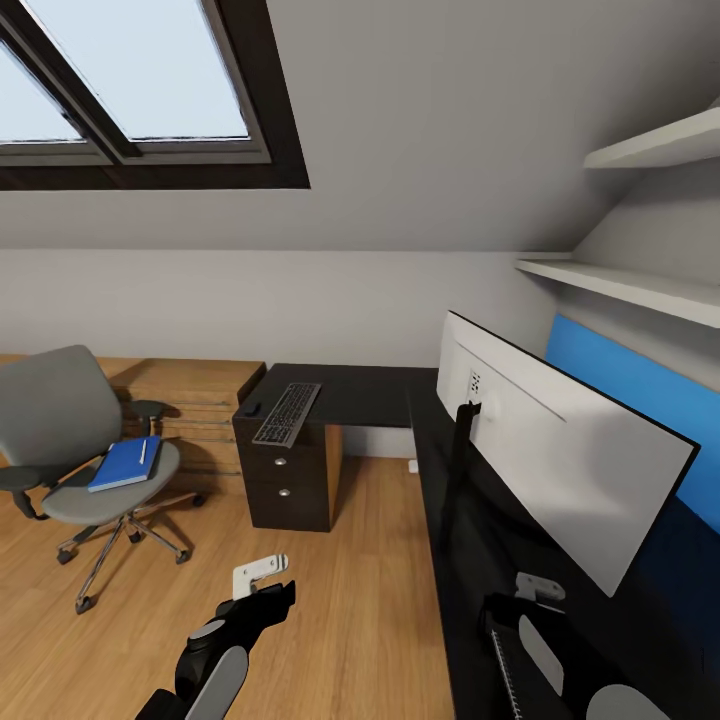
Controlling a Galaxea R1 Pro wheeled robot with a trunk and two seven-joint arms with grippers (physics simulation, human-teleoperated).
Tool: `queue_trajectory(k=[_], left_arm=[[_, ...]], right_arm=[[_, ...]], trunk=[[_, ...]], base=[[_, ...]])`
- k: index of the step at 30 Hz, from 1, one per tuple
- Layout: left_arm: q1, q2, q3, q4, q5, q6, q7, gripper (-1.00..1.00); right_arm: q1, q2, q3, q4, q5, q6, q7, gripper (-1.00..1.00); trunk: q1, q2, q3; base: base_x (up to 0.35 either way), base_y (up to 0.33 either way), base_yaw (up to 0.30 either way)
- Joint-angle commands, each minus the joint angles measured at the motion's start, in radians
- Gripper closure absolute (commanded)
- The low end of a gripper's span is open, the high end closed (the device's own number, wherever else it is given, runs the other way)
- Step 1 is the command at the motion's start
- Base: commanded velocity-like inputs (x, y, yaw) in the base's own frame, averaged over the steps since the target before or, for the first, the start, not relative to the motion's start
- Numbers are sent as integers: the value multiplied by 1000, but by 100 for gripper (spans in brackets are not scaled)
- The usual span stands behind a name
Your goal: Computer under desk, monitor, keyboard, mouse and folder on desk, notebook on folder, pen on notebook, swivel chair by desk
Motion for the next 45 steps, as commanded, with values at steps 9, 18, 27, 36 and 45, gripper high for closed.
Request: queue_trajectory(k=[9, 18, 27, 36, 45], left_arm=[[-1, 1, -2, -2, 9, 1, 10, -100], [-1, 0, -2, -2, 9, 1, 10, -100], [-1, 1, -2, -3, 9, 1, 10, -100], [-1, 1, -2, -3, 9, 1, 10, -100], [-1, 1, -2, -3, 9, 2, 10, -100]], right_arm=[[-1, -3, 7, 0, -12, 24, 0, -100], [-1, -3, 7, 18, -12, 27, 2, -100], [-1, -3, 6, 28, -11, 27, 2, -100], [-1, -3, 7, 29, -11, 26, 2, -100], [-1, -3, 7, 28, -11, 26, 2, -100]], trunk=[[0, -1, -1], [0, -1, -1], [0, -1, -1], [0, -1, -1], [0, -1, -1]], base=[[0, 0, 0], [0, 0, 0], [-161, 0, 0], [-80, 0, 0], [-256, 0, 0]])
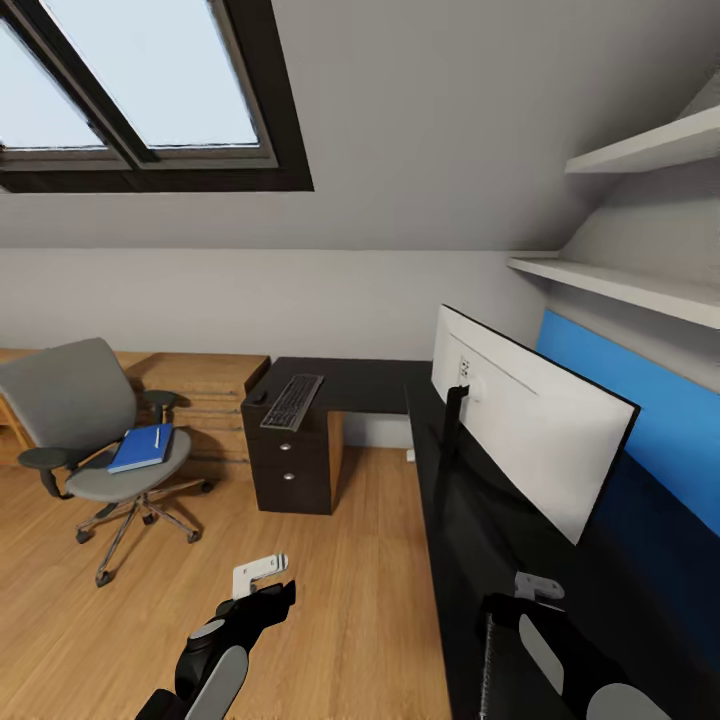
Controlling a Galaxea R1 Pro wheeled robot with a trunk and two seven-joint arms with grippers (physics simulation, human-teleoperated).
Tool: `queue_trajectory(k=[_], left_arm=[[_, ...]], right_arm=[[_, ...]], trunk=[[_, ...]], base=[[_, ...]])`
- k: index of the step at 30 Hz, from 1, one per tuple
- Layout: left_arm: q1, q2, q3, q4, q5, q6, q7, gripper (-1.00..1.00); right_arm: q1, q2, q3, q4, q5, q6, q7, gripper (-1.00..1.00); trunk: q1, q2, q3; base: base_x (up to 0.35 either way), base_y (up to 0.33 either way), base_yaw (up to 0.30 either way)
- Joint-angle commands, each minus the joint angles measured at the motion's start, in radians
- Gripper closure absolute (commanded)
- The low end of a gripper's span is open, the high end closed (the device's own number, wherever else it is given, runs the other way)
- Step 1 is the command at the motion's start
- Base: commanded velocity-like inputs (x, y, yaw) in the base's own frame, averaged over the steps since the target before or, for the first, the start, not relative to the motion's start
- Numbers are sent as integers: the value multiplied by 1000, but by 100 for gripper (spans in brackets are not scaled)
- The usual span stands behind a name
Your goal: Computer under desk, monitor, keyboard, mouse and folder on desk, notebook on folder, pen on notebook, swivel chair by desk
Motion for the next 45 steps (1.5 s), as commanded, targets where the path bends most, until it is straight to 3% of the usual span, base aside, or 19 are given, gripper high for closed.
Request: queue_trajectory(k=[1, 22, 38, 45], left_arm=[[-1, 1, -2, -2, 9, 1, 10, -100], [-1, 1, -2, -2, 9, 1, 10, -100], [-1, 1, -2, 1, 9, 2, 10, -100], [-1, 1, -2, 2, 9, 2, 10, -100]], right_arm=[[0, -1, 7, 33, -20, 7, -10, -100], [0, -1, 7, 33, -19, 3, -10, -100], [0, 0, 8, 32, -19, 0, -10, -100], [0, 0, 8, 32, -19, -17, -10, -100]], trunk=[[0, -1, -2], [0, -1, -2], [0, -1, -2], [-27, 48, 20]], base=[[-287, 0, 0], [-207, 0, 0], [-22, 0, 0], [0, 0, 0]])
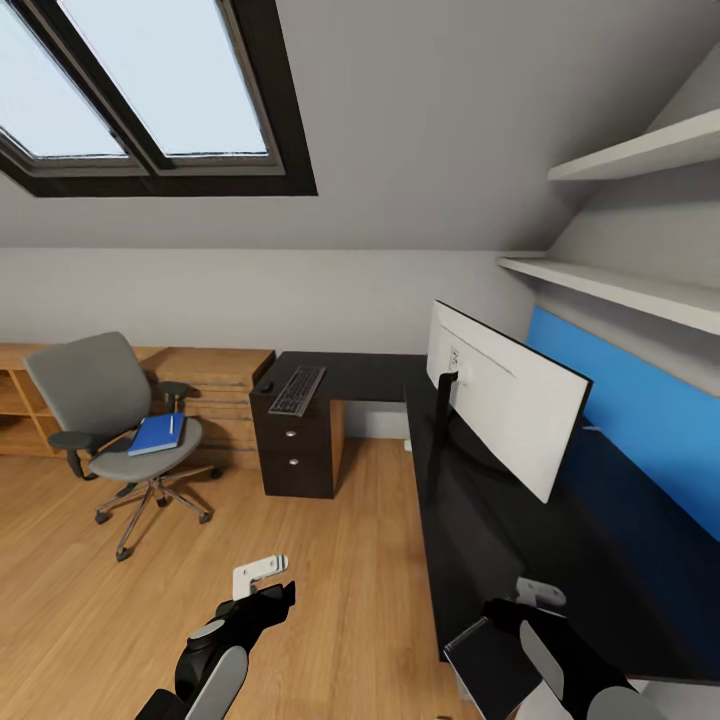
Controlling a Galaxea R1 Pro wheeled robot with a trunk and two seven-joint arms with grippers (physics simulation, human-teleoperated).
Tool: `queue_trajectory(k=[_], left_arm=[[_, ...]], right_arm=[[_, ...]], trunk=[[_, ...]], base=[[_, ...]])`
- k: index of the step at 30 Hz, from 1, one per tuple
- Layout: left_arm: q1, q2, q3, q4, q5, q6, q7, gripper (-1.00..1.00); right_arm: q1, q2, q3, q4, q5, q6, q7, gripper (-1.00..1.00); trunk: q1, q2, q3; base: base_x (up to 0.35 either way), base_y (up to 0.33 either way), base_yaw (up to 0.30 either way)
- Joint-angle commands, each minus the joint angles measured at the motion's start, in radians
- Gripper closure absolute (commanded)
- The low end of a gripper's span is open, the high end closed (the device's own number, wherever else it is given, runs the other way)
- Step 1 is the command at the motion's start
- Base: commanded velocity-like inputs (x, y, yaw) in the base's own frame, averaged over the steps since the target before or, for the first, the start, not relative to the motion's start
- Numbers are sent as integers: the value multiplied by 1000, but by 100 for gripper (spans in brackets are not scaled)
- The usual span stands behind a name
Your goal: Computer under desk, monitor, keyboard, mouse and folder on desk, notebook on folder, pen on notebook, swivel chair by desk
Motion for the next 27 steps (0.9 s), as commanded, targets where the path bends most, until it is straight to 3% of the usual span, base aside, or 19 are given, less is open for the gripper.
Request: queue_trajectory(k=[1, 7, 23, 27], left_arm=[[-1, 1, -2, -1, 9, 1, 10, -100], [-1, 1, -3, 2, 6, 1, 11, -100], [-1, 1, -3, 6, 6, 2, 10, -100], [-1, 1, -3, 16, 6, 3, 10, -100]], right_arm=[[0, -1, 8, -2, -13, 3, -9, -100], [0, 0, 8, 0, -13, -43, -10, -100], [0, -1, 8, -1, -13, -70, -10, -100], [0, -2, 10, -10, -13, -134, -9, -100]], trunk=[[-4, 6, 2], [-27, 48, 21], [-27, 48, 21], [-27, 48, 21]], base=[[0, 0, 0], [0, 0, 0], [0, 0, 0], [0, 0, 0]])
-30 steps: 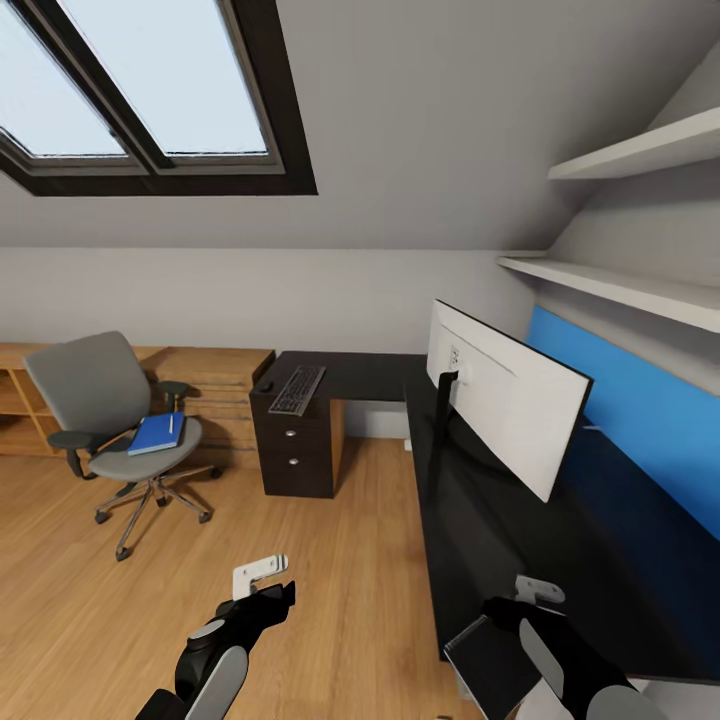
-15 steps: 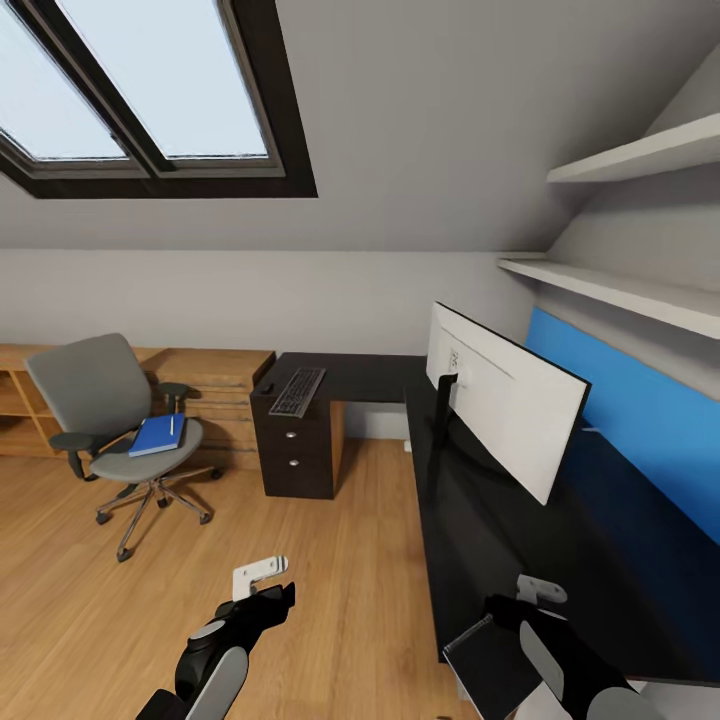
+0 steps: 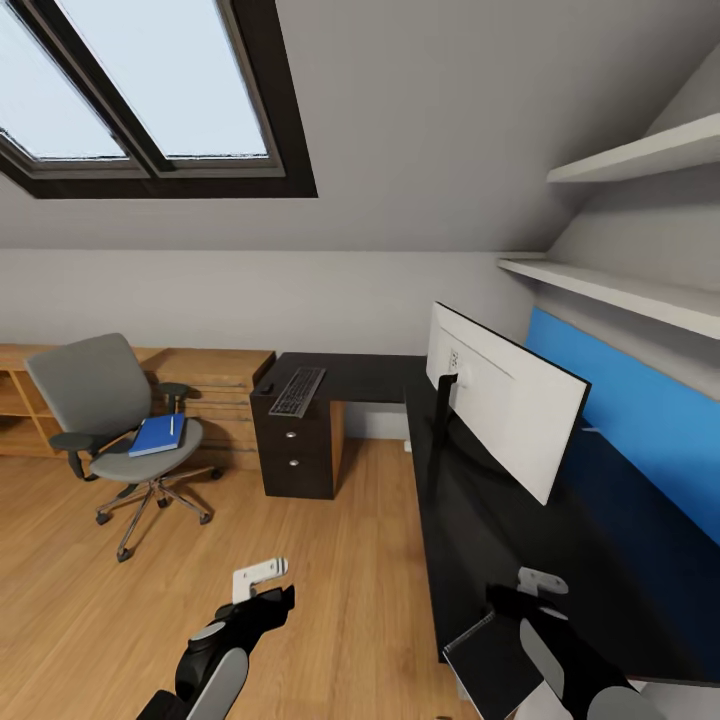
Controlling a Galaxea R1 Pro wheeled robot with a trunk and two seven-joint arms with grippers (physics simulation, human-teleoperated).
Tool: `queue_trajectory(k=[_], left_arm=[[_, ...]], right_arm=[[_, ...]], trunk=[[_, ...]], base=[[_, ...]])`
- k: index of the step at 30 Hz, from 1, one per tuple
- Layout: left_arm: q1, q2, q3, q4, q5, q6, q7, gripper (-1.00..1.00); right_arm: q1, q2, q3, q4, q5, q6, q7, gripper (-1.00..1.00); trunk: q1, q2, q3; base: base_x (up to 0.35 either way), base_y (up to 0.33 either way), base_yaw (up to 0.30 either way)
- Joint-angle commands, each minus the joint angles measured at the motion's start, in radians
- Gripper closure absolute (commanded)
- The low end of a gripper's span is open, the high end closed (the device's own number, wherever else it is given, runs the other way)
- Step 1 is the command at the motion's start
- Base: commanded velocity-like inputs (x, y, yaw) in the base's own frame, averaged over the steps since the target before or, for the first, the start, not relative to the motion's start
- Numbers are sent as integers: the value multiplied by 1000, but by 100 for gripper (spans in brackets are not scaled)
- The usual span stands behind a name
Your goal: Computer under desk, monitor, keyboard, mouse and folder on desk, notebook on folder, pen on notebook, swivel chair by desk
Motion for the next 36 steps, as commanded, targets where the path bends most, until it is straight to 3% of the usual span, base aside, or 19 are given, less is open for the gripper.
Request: queue_trajectory(k=[1, 6, 8, 9, 15, 16, 27, 30, 36], left_arm=[[-1, 1, -3, 3, 9, 1, 10, -100], [-1, 0, -3, 39, 7, -4, 9, -100], [-1, 0, -4, 47, 6, -7, 8, -100], [-1, 0, -4, 50, 5, -8, 7, -100], [-1, 0, -4, 52, 3, -9, 7, -100], [-1, 1, -4, 52, 3, -9, 6, -100], [-1, 1, -8, 49, 3, -9, 7, -100], [-1, 1, -9, 49, 3, -9, 7, -100], [-1, 1, -9, 49, 3, -9, 7, -100]], right_arm=[[0, -1, 9, -7, -7, -6, -8, -100], [5, -1, 13, -106, 2, -50, -12, -100], [32, -2, 18, -239, 22, -34, -15, -100], [66, -2, 18, -320, 31, 4, -16, -100], [179, -1, 18, -540, 41, 167, -20, -100], [218, 0, 17, -618, 37, 227, -21, -100], [238, 1, 17, -654, 30, 254, -17, -100], [239, 1, 16, -656, 1, 254, -14, -100], [239, 1, 15, -657, -16, 253, -13, -100]], trunk=[[0, -1, -1], [0, -1, -1], [0, -1, -1], [0, -1, -1], [0, -1, -1], [0, -1, -1], [0, -1, -1], [0, -1, -1], [0, -1, -1]], base=[[0, 0, 0], [0, 0, 0], [0, 0, 0], [0, 0, 0], [0, 0, 0], [-31, 0, 0], [-252, 0, 0], [-329, 0, 0], [-335, 0, 0]])
